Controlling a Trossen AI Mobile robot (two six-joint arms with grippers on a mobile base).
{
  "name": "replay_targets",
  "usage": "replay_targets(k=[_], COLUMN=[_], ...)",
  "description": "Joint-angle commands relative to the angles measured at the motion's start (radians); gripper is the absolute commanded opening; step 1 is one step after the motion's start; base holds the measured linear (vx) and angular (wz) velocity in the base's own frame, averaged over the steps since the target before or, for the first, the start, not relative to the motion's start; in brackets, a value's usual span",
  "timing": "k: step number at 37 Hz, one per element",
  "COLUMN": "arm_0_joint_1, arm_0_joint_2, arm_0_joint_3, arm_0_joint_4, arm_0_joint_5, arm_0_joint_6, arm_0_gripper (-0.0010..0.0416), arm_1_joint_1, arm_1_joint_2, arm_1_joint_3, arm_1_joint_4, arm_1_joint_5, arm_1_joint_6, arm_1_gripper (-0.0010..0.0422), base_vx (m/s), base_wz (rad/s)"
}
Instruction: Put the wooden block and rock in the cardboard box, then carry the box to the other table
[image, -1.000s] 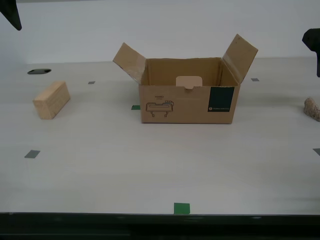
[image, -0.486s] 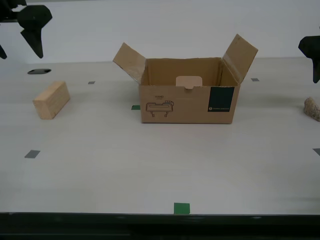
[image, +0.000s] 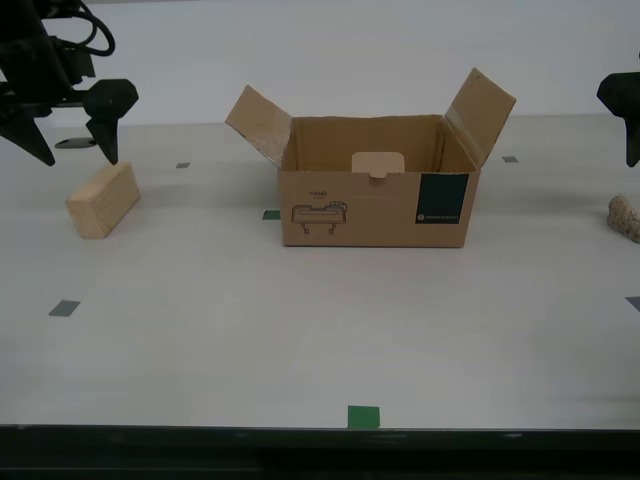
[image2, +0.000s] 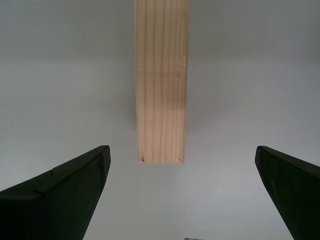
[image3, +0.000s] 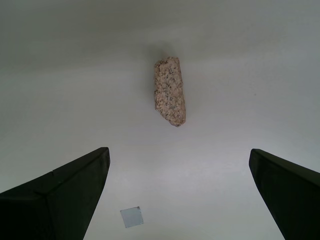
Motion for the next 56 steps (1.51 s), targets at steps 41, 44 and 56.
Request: replay_targets(k=[41,44,56], arm_0_joint_1=[0.002,0.002,0.002], arm_0_joint_2=[0.000,0.000,0.060], arm_0_joint_3=[-0.007,-0.007,-0.007], arm_0_joint_4=[0.005,0.008,0.030], arm_0_joint_5=[-0.026,-0.026,-0.055], arm_0_joint_6=[0.002,0.002,-0.022], arm_0_gripper=[0.0388,0.0387,0.0387], arm_1_joint_1=[0.010,0.010,0.010], arm_1_joint_2=[0.340,0.339,0.356], arm_1_joint_3=[0.216,0.216,0.201], arm_1_joint_4=[0.068,0.074,0.073], arm_1_joint_5=[0.003,0.003,0.002], arm_1_joint_6=[0.007,0.007,-0.003], arm_1_gripper=[0.0398,0.0398,0.0398], base_vx=[0.000,0.000,0.000], base_wz=[0.000,0.000,0.000])
